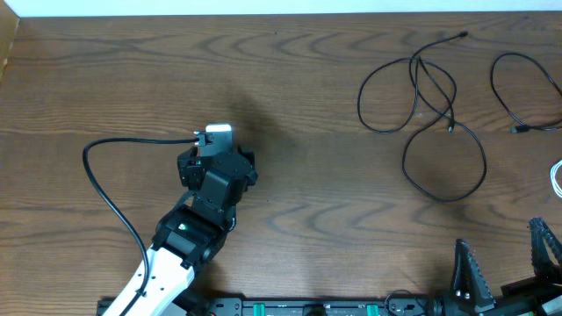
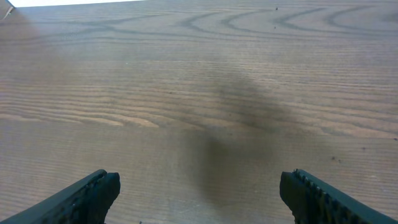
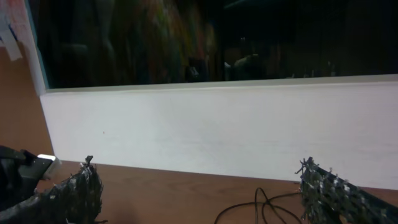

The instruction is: Untangle cables

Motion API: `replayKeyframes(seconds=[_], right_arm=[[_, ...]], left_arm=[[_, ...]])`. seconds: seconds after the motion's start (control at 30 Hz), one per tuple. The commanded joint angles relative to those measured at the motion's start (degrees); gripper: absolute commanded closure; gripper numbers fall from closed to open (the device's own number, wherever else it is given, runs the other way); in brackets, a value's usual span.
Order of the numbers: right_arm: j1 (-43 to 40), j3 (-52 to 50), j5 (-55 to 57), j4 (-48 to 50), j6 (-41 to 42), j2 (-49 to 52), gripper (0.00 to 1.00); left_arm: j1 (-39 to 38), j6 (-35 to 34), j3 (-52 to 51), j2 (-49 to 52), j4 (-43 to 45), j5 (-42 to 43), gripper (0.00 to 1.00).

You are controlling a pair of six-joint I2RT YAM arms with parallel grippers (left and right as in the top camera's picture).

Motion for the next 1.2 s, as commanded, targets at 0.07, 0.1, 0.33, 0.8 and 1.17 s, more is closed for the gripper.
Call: replayKeyframes(seconds=[0.07, 0.1, 0.33, 0.8, 1.17], right_arm=[[-0.28, 0.7, 0.04, -0.26, 0.61, -0.31, 0.01], [-0.28, 0.7, 0.04, -0.31, 0.61, -0.31, 0.01], [-0.28, 0.7, 0.04, -0.7, 0.61, -0.31, 0.01], [-0.28, 0.7, 0.07, -2.67, 0.61, -0.31, 0.01], [-0.28, 0.68, 0.09, -2.67, 0.59, -0.31, 0.01]], left_arm=[[0.17, 0.35, 0.11, 0.11, -0.17, -1.38, 0.1], [0.17, 0.35, 0.11, 0.11, -0.17, -1.38, 0.11], [0.17, 0.35, 0.11, 0.11, -0.17, -1.38, 0.1], [0.17, 0.35, 0.11, 0.11, -0.17, -1.38, 0.1], [0.17, 0.35, 0.11, 0.11, -0.17, -1.38, 0.1]])
